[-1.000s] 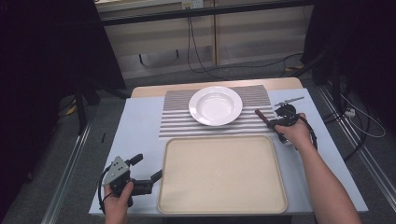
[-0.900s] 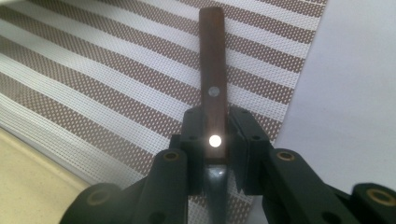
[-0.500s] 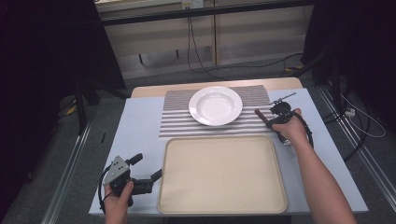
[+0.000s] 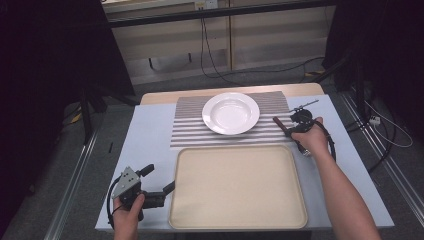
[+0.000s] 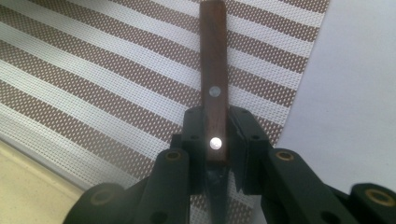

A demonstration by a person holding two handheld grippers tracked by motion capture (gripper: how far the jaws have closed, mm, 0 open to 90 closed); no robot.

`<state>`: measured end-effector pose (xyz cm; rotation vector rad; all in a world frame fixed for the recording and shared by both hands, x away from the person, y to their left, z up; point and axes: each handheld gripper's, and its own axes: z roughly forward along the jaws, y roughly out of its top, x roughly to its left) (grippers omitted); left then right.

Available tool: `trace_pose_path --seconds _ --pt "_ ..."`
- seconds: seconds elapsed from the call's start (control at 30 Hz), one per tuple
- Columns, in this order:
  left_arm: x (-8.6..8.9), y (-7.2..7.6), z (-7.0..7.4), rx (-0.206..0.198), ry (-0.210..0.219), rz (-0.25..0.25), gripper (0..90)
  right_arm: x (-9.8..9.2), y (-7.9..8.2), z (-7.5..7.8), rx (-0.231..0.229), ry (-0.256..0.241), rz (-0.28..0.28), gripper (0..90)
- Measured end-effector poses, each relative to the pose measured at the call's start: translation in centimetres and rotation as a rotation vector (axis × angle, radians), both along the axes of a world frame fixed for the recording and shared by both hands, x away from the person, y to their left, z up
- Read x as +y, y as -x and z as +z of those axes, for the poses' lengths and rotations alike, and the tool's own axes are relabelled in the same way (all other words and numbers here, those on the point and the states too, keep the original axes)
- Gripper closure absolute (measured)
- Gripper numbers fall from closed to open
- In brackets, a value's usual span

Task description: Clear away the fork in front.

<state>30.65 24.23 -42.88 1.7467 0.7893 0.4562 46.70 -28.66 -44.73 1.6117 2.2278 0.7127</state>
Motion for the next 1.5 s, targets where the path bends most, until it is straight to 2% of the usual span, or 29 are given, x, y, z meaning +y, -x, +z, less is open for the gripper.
trace_pose_path --seconds 0.33,0.47,0.7,0.77,0.87,0.93,1.17,1.2,1.27,1.3,1.5 --pt "0.1 -0.1 0.0 -0.003 0.001 0.001 2.7 0.2 0.0 0.1 0.009 0.002 -0.022 78.1" --pt "0.1 0.0 0.1 -0.005 -0.005 -0.002 2.7 0.0 0.0 0.0 -0.001 -0.012 -0.024 78.2" --pt "0.2 0.0 0.1 -0.007 -0.006 0.000 2.7 0.3 0.2 0.0 -0.016 0.012 -0.023 78.4" --pt "0.2 -0.1 0.0 -0.005 -0.011 -0.003 2.7 0.1 0.2 0.0 -0.019 -0.003 -0.026 78.4" --pt "0.1 -0.1 0.0 -0.001 -0.012 -0.004 2.7 0.2 0.2 0.1 -0.016 0.001 -0.020 78.4" --pt "0.1 -0.1 0.0 -0.003 -0.018 -0.003 2.7 0.0 0.3 0.1 -0.018 -0.026 -0.033 78.4" --pt "-0.1 -0.3 0.0 0.000 -0.017 -0.011 2.7 -0.2 0.5 0.7 -0.085 -0.098 -0.045 78.5" --pt "0.0 -0.3 0.0 0.001 -0.017 -0.012 2.7 -0.1 0.5 0.9 -0.095 -0.095 -0.045 78.4" --pt "0.1 -0.4 0.0 0.001 -0.011 -0.009 2.8 -0.2 0.7 1.2 -0.108 -0.126 -0.047 78.4" --pt "0.1 -0.4 0.0 0.002 -0.006 -0.008 2.8 -0.3 0.8 1.5 -0.119 -0.117 -0.046 78.5" --pt "0.1 -0.3 0.1 0.003 0.004 -0.007 2.8 -1.3 1.6 2.5 -0.169 -0.213 -0.072 78.4"
